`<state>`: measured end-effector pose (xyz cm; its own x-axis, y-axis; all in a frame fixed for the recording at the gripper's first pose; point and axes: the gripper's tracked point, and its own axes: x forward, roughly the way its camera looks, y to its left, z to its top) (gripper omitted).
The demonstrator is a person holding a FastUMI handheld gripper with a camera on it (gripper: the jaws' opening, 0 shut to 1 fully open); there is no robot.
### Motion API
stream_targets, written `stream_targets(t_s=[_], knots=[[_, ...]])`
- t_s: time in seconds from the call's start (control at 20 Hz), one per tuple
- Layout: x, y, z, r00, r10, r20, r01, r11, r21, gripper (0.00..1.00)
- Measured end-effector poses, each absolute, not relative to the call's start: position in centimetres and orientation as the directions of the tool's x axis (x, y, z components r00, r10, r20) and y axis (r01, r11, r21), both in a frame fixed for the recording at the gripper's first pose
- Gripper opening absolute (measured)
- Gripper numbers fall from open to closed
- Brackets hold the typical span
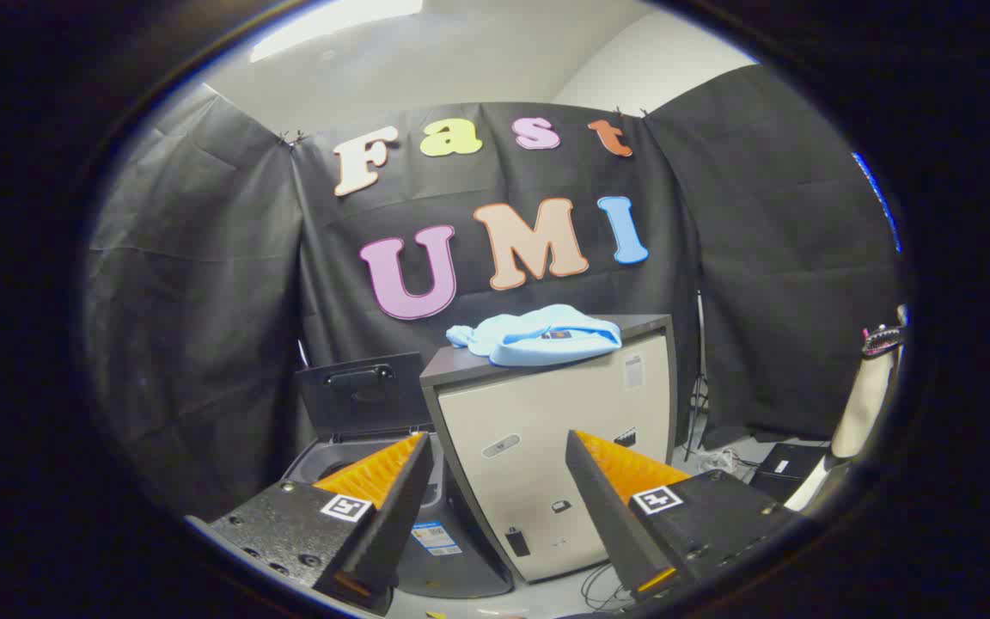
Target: Put the clothes into the washing machine and then close the washing machine lid.
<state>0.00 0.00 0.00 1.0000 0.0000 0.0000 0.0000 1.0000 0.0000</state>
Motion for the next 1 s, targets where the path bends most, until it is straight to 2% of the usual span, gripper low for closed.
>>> stream_targets(t_s=[1.0], knots=[[0.8, 0.9, 1.1, 1.000, 0.014, 0.021, -0.013, 0.998, -0.059, 0.95]])
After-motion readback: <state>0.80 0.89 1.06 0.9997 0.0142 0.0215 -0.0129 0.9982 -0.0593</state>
